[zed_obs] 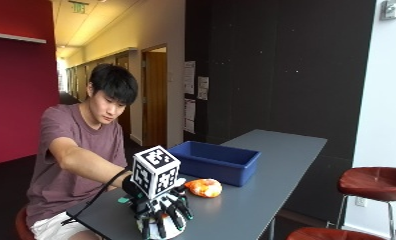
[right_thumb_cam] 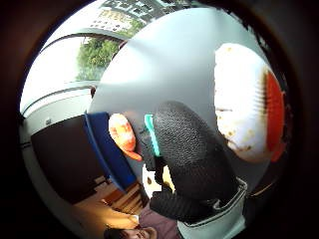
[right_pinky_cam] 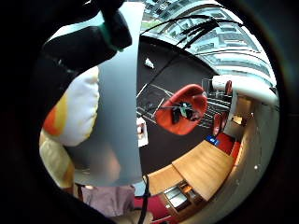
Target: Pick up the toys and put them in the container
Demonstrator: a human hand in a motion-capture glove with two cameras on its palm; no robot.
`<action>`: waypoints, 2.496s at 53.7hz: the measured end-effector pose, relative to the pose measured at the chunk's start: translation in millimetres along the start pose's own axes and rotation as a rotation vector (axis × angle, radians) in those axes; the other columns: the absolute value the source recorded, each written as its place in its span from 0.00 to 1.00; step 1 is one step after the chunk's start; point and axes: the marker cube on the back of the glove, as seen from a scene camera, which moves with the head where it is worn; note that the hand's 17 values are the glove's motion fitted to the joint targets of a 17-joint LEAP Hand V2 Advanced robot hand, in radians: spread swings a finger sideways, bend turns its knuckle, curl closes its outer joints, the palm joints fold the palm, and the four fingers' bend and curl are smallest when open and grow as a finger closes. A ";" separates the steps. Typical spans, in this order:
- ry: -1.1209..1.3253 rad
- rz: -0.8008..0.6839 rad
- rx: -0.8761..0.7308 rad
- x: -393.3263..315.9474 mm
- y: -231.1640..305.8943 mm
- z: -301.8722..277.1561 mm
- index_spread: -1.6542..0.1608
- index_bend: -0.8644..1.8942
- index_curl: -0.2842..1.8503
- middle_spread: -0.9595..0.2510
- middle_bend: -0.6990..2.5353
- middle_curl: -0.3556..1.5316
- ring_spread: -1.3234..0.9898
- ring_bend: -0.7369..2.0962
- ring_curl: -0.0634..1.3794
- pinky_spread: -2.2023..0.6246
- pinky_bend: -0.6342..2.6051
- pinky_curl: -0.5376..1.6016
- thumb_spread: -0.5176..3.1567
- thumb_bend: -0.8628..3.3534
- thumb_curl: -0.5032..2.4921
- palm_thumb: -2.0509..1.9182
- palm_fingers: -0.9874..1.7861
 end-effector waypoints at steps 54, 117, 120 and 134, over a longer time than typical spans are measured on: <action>0.067 0.060 0.335 37.8 47.3 -39.6 0.74 0.61 0.40 0.65 0.58 0.55 0.42 0.75 0.51 0.63 0.56 0.53 0.40 0.23 0.37 0.66 0.76; 0.251 -0.769 0.501 -414.8 126.6 -118.9 0.74 0.61 0.64 0.68 0.62 0.62 0.43 0.80 0.55 0.63 0.59 0.60 0.33 0.20 0.50 0.66 0.70; 0.292 -0.809 0.491 -434.5 125.2 -108.2 0.74 0.61 0.65 0.68 0.62 0.62 0.43 0.80 0.55 0.63 0.59 0.60 0.33 0.20 0.51 0.66 0.70; 0.227 -0.578 0.441 -493.7 100.4 -76.7 0.73 0.58 0.67 0.68 0.62 0.62 0.42 0.80 0.55 0.63 0.59 0.61 0.33 0.20 0.52 0.66 0.69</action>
